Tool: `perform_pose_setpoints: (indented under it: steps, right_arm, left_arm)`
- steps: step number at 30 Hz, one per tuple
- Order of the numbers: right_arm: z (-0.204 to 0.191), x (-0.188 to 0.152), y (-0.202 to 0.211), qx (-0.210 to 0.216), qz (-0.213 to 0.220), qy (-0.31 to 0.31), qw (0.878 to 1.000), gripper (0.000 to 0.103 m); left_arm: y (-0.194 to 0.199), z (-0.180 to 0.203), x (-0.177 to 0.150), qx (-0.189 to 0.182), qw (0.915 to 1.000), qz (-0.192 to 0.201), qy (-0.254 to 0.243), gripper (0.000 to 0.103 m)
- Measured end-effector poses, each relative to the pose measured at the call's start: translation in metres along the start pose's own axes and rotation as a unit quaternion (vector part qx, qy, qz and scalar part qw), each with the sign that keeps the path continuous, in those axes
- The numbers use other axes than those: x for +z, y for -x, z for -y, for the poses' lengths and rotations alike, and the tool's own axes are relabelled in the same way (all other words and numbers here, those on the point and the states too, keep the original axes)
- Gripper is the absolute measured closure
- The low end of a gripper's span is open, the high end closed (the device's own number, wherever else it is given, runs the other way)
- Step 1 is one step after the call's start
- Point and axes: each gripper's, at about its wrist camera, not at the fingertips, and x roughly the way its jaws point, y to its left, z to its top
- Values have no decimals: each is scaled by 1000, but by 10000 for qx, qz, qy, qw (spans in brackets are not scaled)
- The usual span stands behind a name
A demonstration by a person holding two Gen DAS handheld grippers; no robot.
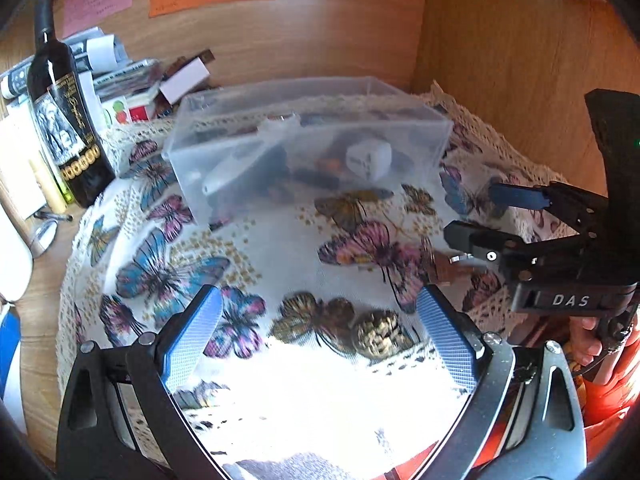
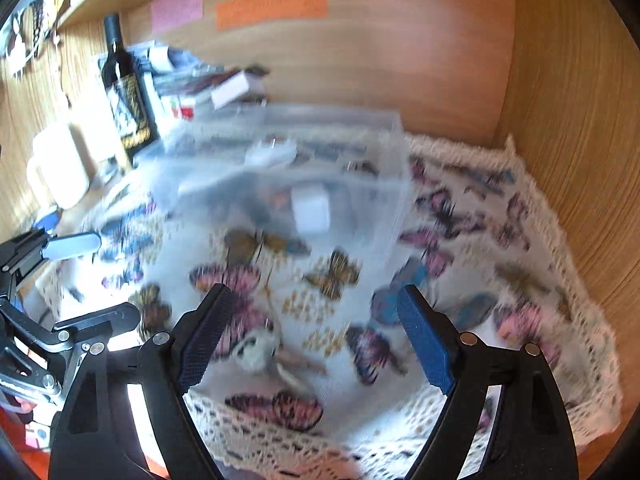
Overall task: Organize rigid objects
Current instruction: 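Grasp the keys with the right tool while the left tool grasps the brass pinecone ornament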
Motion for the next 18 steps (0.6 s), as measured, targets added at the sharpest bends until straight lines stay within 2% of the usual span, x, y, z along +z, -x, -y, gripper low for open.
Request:
perform_pose_setpoints:
  steps: [7, 8, 12, 14, 15, 17, 18]
  right_arm:
    - [-9, -19, -23, 245, -533, 209, 9981, 20]
    - [-13, -20, -23, 186, -506, 277, 9982, 20]
    - [-17, -19, -25, 184, -434, 394, 9981, 25]
    - [-16, -20, -25, 193, -389, 411, 9982, 31]
    - [-16, -20, -25, 207, -361, 423, 9982, 38]
    - [-16, -19, -25, 242, -325, 427, 9983, 50]
    - [-16, -18, -25, 242, -310, 434, 9983, 54]
  left_arm:
    - [-13, 6, -18, -174, 9994, -260, 127, 4]
    - [-15, 6, -20, -206, 9993, -257, 147, 7]
    - [-17, 11, -21, -208, 9995, -197, 105, 23]
    - [-18, 12, -19, -245, 9995, -160, 74, 35]
    - [-18, 12, -19, -249, 9996, -140, 72, 39]
    - [-17, 11, -19, -236, 9996, -109, 88, 52]
    - [-17, 10, -18, -233, 9996, -101, 101, 56]
